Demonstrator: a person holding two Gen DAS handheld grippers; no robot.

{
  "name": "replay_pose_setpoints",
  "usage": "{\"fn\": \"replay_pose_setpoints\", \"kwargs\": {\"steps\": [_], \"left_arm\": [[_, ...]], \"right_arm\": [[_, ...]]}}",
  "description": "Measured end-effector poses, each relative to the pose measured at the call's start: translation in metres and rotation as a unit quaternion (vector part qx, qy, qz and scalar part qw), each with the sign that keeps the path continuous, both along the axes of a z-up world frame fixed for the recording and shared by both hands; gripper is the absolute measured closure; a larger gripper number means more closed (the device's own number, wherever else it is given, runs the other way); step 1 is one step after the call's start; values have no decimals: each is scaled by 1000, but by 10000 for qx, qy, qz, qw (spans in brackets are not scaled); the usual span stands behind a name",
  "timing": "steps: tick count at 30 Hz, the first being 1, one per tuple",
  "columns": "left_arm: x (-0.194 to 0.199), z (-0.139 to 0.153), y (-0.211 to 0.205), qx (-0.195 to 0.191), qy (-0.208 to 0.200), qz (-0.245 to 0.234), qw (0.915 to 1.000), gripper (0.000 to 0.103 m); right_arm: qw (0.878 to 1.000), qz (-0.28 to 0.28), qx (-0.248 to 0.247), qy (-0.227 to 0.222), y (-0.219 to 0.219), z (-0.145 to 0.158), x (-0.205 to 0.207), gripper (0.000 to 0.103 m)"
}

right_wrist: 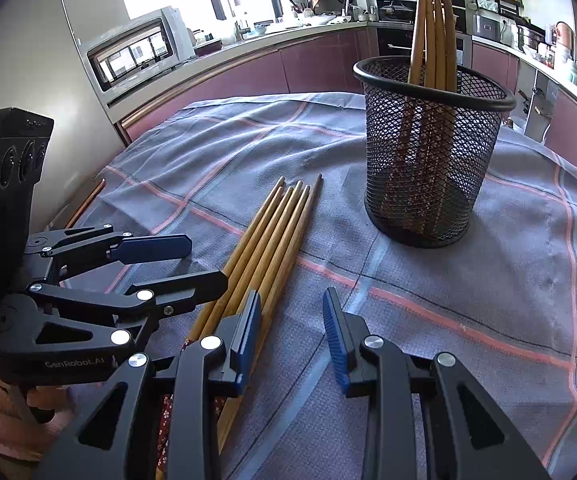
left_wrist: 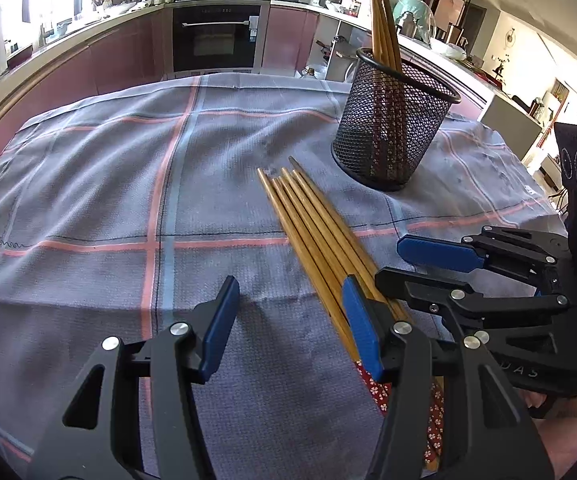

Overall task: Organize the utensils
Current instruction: 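Move both tools back over the remaining chopsticks, then close the left tool on a chopstick while the right tool grasps another chopstick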

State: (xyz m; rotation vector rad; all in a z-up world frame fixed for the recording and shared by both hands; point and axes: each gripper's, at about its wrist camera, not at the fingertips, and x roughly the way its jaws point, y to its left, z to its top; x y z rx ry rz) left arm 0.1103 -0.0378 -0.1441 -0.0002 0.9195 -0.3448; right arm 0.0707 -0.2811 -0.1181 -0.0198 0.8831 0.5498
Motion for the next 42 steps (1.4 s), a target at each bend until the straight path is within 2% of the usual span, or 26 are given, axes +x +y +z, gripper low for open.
{"fn": "replay_pose_setpoints", "kwargs": {"steps": [11, 20, 23, 28, 39, 42], "left_arm": [[-1, -2, -2, 145, -37, -86, 9999, 53], [-3, -2, 1, 235, -58, -234, 9994, 58], [-3, -2, 3, 182, -29, -273, 9995, 61], [1, -1, 4, 110, 67, -332, 9994, 72], [16, -1, 0, 210, 130, -257, 9994, 74], [18, -1, -1, 250, 129, -220, 9994, 80]], "right_arm": [[10000, -55, -26, 1, -2, -1, 1, 73], [10000, -63, -8, 6, -2, -2, 0, 73], [10000, -60, -16, 0, -3, -1, 0, 73], [10000, -39, -43, 1, -2, -1, 1, 73], [9994, -54, -319, -118, 12, -1, 14, 78], [9991, -52, -387, -142, 17, -1, 18, 82]]}}
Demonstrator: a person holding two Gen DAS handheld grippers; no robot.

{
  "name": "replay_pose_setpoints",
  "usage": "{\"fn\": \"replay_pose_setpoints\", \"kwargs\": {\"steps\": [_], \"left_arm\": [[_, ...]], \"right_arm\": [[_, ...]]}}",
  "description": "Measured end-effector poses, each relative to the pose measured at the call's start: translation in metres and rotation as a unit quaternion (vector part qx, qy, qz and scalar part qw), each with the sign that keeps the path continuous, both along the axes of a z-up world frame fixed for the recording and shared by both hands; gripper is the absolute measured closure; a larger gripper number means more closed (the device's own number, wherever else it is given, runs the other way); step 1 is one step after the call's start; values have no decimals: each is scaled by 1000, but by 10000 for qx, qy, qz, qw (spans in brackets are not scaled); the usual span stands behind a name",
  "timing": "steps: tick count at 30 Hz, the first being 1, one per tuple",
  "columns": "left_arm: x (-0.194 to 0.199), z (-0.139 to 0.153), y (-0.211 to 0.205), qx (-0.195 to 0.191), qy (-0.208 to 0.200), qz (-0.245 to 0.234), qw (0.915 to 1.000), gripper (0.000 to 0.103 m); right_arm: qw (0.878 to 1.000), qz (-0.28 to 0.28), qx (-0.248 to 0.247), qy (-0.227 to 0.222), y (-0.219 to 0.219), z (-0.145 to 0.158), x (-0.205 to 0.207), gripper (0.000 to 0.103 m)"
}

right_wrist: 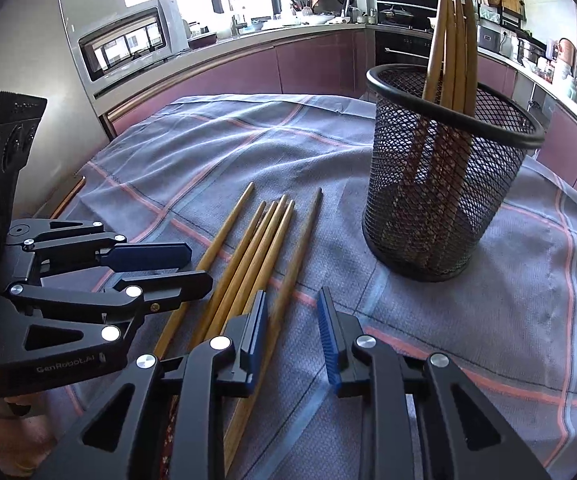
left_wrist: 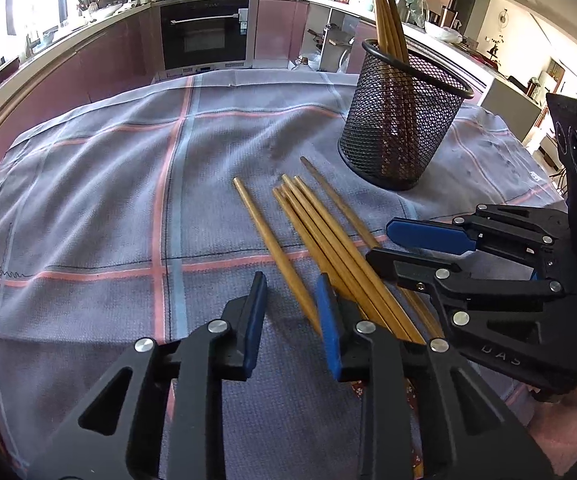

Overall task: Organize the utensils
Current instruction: 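Close the left tool on a chopstick while the right tool grasps another chopstick, then raise the left tool's chopstick upright into the mesh cup while the right tool inserts its own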

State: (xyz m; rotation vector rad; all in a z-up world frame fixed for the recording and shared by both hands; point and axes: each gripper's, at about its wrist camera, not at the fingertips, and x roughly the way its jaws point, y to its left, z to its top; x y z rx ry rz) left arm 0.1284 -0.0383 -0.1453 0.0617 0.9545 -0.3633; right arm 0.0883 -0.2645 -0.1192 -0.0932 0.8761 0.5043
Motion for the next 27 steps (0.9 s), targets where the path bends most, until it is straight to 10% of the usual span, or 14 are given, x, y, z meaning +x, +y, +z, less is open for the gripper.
{"fn": "replay_pose_setpoints", "kwargs": {"steps": [27], "left_arm": [[2, 11, 18, -386, -1, 391, 9985, 95]], "right_arm": [[9961, -13, 881, 2, -31, 22, -4, 98]]}}
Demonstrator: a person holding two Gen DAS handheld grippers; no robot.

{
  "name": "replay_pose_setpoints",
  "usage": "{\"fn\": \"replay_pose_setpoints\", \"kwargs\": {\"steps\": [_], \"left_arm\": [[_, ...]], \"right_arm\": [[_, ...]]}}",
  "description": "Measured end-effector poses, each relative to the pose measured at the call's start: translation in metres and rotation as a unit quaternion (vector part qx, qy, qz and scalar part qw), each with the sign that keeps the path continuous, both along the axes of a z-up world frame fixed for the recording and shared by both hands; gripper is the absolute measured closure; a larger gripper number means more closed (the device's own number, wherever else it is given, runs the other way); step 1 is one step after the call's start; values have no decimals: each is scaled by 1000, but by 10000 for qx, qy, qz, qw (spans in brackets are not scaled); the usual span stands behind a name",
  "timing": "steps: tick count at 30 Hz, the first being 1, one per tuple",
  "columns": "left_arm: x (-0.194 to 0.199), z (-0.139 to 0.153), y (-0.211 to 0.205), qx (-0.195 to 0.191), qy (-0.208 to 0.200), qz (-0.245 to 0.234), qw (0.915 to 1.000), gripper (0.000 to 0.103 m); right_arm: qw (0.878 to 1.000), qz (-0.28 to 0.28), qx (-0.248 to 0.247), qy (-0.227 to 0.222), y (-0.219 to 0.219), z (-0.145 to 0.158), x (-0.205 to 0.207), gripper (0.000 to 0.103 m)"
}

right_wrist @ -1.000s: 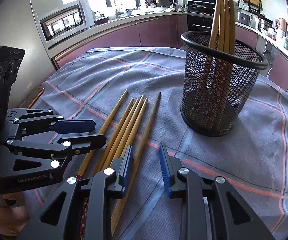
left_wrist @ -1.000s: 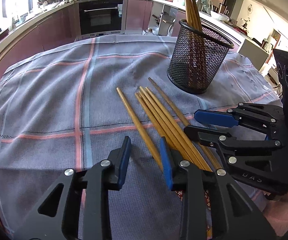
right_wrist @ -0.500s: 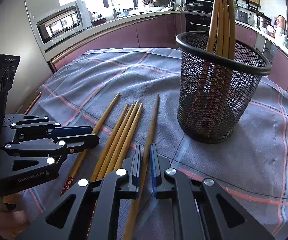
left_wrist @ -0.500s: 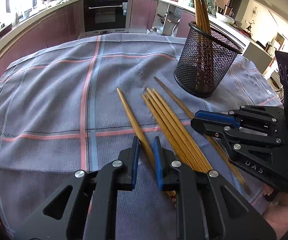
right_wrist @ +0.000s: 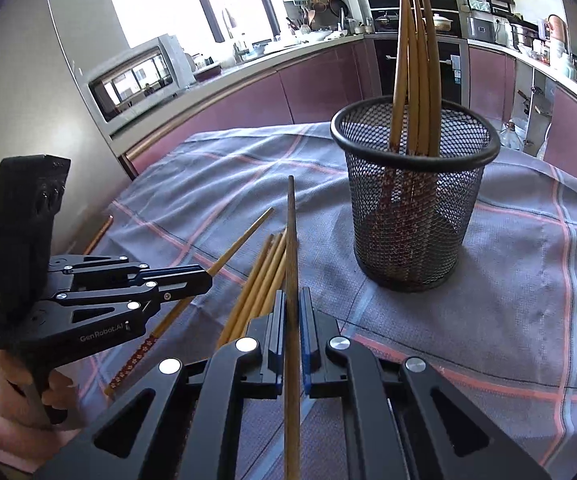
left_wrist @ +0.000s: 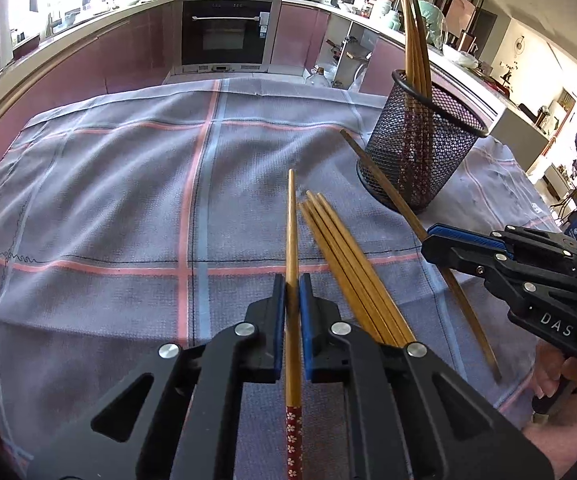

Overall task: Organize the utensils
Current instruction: 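Raise the left tool's chopstick upright into the mesh cup while the right tool inserts its own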

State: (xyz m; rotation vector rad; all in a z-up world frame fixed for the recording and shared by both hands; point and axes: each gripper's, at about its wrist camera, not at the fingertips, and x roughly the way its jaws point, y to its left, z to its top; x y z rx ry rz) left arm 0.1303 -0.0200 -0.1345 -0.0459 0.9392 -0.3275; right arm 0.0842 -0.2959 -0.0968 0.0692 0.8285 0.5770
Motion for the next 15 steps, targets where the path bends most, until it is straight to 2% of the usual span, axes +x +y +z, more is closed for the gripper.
{"fn": "replay_pose_setpoints", "kwargs": {"steps": [6, 15], "left_arm": [[-8, 20, 7, -484, -144, -144, 9986, 95], [-22, 57, 7, -956, -505, -501, 9929, 95]], "right_arm": [[9996, 27, 291, -31, -11, 10, -5, 98], [9974, 8, 599, -397, -26, 36, -15, 98]]}}
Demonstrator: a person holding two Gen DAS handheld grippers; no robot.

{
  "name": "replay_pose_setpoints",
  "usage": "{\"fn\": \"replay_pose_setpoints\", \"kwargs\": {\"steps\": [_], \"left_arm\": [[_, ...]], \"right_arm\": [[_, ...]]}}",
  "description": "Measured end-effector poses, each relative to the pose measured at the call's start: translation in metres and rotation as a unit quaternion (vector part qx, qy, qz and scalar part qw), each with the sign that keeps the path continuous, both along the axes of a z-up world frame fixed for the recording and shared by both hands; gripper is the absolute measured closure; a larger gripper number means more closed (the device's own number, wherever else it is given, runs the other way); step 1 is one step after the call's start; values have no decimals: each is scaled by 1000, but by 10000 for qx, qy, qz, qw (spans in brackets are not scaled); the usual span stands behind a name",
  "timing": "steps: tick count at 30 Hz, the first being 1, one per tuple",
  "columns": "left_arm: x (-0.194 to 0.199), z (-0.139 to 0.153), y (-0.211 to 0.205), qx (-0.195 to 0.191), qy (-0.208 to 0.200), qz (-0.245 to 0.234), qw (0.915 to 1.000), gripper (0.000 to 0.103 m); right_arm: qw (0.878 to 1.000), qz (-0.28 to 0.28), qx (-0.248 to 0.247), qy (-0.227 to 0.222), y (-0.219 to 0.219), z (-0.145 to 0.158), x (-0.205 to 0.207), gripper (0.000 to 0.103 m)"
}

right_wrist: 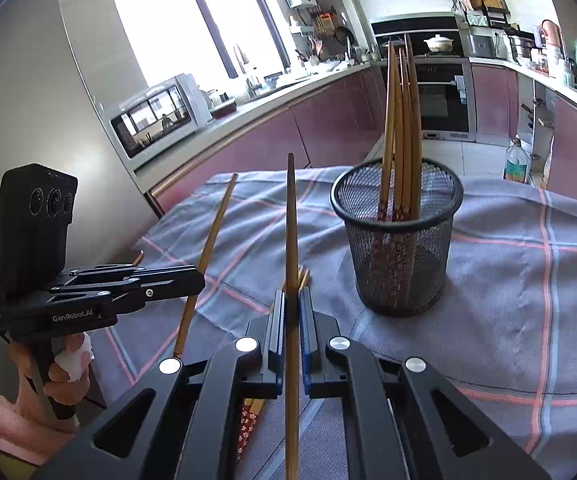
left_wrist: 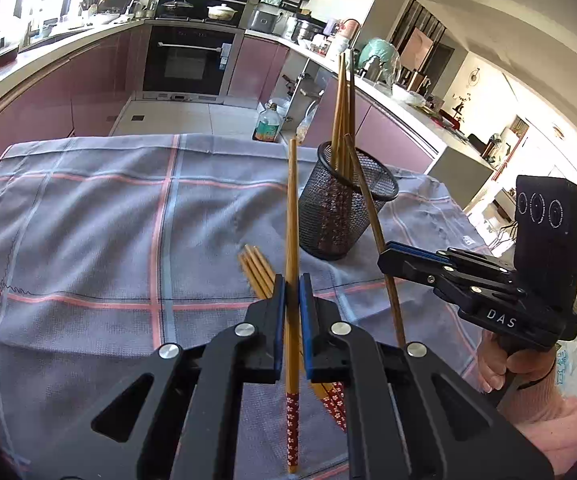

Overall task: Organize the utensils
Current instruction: 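Raise the left tool's chopstick upright into the mesh cup while the right tool inserts its own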

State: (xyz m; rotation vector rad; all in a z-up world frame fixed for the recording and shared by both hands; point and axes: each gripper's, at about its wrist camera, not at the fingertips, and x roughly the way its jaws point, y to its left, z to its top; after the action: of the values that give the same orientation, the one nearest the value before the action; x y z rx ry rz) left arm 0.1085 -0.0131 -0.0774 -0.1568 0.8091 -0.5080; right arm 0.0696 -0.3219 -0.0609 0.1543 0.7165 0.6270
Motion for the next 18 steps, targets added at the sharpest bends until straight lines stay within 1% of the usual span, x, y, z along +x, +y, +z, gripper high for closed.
{"fn": "replay_pose_setpoints", "kwargs": {"steps": [10, 14, 18], "left_arm": [[-11, 44, 3, -364, -471, -182, 9981, 95], [-10, 58, 1, -427, -646, -204, 9968, 95], [-2, 67, -2, -473, -726, -205, 9960, 95]], "right_arm": [[9988, -137, 245, -390, -18, 26, -3, 98], [9978, -217, 309, -553, -26, 34, -2, 98], [9965, -290, 352, -706, -33, 43, 0, 98]]}}
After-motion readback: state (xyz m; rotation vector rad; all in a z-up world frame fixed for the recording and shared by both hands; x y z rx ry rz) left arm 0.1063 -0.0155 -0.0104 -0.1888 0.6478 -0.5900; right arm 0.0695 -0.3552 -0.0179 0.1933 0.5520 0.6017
